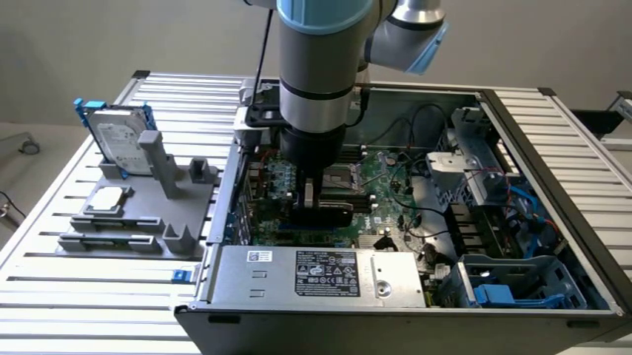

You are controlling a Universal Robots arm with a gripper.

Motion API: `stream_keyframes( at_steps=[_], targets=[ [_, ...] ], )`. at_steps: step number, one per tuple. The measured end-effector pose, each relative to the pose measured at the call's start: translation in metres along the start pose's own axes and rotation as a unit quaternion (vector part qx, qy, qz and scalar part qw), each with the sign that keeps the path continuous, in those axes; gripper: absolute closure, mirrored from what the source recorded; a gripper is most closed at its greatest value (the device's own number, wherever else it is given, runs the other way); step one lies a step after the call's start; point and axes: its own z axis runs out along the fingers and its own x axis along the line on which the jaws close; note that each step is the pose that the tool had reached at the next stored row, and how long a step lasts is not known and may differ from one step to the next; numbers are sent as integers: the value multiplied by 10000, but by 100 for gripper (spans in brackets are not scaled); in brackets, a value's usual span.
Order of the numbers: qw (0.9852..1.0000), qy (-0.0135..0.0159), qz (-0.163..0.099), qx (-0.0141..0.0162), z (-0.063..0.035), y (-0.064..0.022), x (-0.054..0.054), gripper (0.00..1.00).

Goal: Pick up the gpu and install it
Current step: 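Insert the gpu into the slot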

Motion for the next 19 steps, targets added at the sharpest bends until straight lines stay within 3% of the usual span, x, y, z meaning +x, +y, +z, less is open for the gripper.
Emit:
stream_keyframes(
  at_steps=[10,19],
  targets=[
    [10000,-10,-1,-8,10,-1,0,73],
    [10000,-43,0,-26,9,-2,1,73]
  ],
)
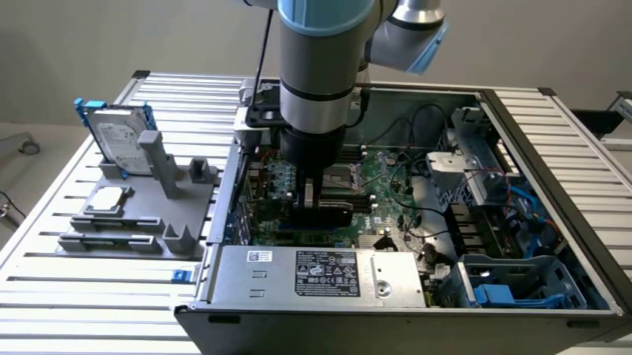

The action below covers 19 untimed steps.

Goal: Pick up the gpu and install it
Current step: 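Insert the gpu into the slot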

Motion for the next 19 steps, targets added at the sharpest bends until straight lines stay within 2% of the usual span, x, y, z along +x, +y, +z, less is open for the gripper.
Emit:
stream_keyframes(
  at_steps=[8,18,19],
  targets=[
    [10000,-22,0,-3,3,-3,1,73],
    [10000,-26,0,-6,10,-7,3,73],
    [10000,-23,0,4,9,-7,3,73]
  ],
)
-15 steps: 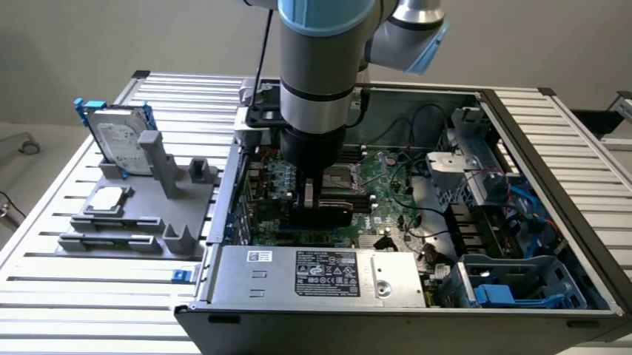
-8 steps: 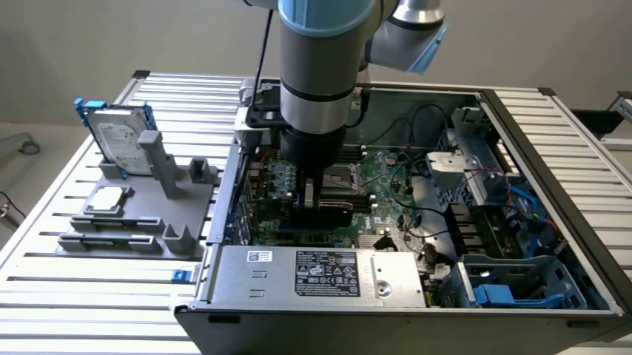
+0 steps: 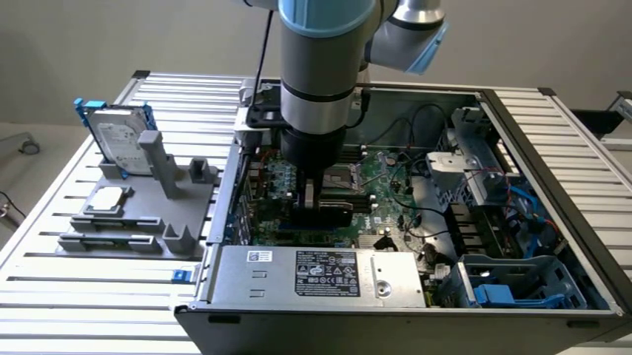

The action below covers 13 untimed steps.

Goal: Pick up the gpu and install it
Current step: 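Insert the gpu into the slot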

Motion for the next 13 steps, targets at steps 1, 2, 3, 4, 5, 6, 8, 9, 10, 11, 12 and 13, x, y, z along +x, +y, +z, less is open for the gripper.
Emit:
stream_keyframes(
  at_steps=[1,2,3,4,5,6,8,9,10,11,12,13],
  targets=[
    [9999,16,1,129,-6,6,-2,73],
    [9997,39,-3,234,-15,3,-3,73],
    [9997,42,-5,236,-17,1,-2,73],
    [9997,45,-6,235,-19,0,-2,73],
    [9997,45,-7,235,-20,0,-1,73],
    [9997,46,-7,235,-21,0,-1,73],
    [9997,46,-7,235,-20,0,-1,73],
    [9997,46,-7,235,-20,0,-1,73],
    [9997,46,-7,235,-20,0,-1,73],
    [9997,46,-7,235,-21,0,-1,73],
    [9997,46,-7,235,-21,0,-1,73],
    [9997,46,-7,235,-21,0,-1,73]
  ],
)
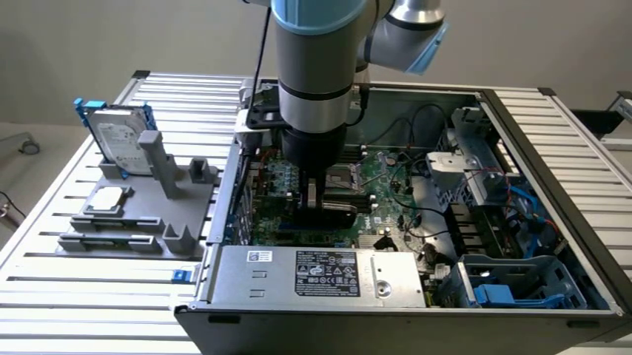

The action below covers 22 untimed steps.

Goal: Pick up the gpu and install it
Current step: 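Insert the gpu into the slot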

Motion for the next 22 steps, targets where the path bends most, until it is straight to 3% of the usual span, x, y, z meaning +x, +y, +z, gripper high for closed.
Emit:
stream_keyframes(
  at_steps=[12,14,17,22],
  targets=[
    [10000,0,0,1,0,-1,0,72],
    [10000,0,0,0,0,0,0,66],
    [10000,0,0,0,0,0,0,48],
    [10000,0,0,0,0,0,0,42]
  ],
)
